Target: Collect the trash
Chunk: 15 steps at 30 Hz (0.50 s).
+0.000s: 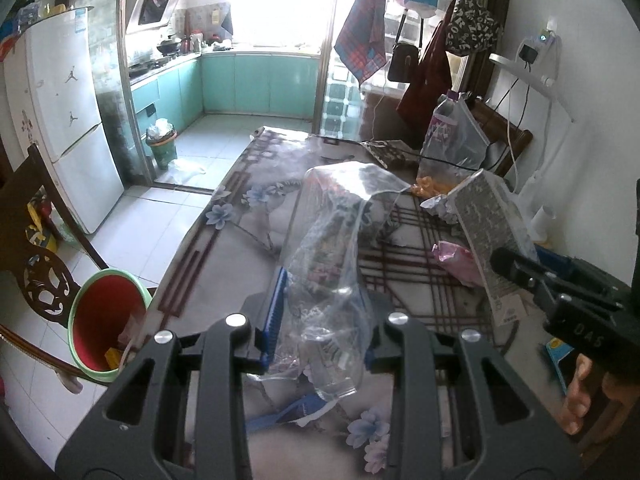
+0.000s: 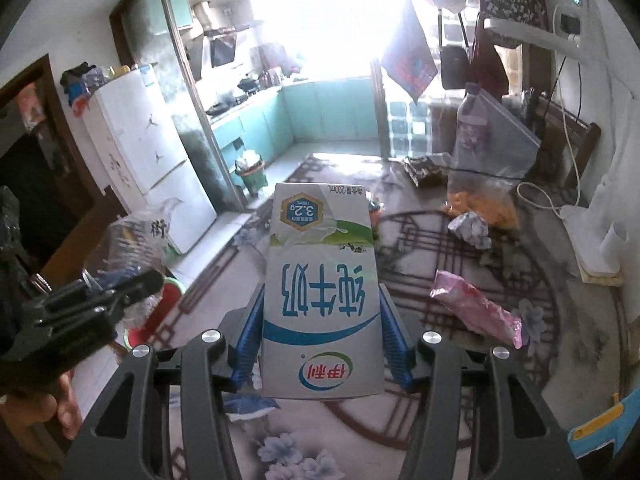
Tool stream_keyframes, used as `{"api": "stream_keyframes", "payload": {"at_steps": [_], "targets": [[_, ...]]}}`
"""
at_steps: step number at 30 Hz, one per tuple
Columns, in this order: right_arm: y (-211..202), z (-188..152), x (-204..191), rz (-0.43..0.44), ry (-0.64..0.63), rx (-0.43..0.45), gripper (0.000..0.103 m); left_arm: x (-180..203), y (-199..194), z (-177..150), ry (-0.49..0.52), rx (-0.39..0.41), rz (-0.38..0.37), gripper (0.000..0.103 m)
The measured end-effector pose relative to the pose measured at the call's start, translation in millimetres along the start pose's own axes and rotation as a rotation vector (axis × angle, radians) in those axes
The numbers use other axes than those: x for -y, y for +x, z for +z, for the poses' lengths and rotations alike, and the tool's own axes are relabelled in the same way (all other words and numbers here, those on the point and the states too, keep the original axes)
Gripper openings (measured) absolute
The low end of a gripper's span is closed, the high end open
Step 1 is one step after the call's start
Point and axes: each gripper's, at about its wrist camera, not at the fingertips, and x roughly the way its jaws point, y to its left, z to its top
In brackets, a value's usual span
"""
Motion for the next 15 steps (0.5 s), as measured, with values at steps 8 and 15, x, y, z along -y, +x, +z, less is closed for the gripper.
{"api": "stream_keyframes", "payload": {"at_steps": [8, 15], "targets": [[-3.7, -1.4, -6.8, 0.024, -0.006, 0.011, 0.051, -4.9, -4.0, 1.0, -0.003, 0.009, 0.004, 0.031], [2.7, -2.9, -16.8, 0.057, -0.009, -0.007, 0.051, -15.2, -2.6, -1.1, -0.017, -0.004, 0.022, 0.031]]}}
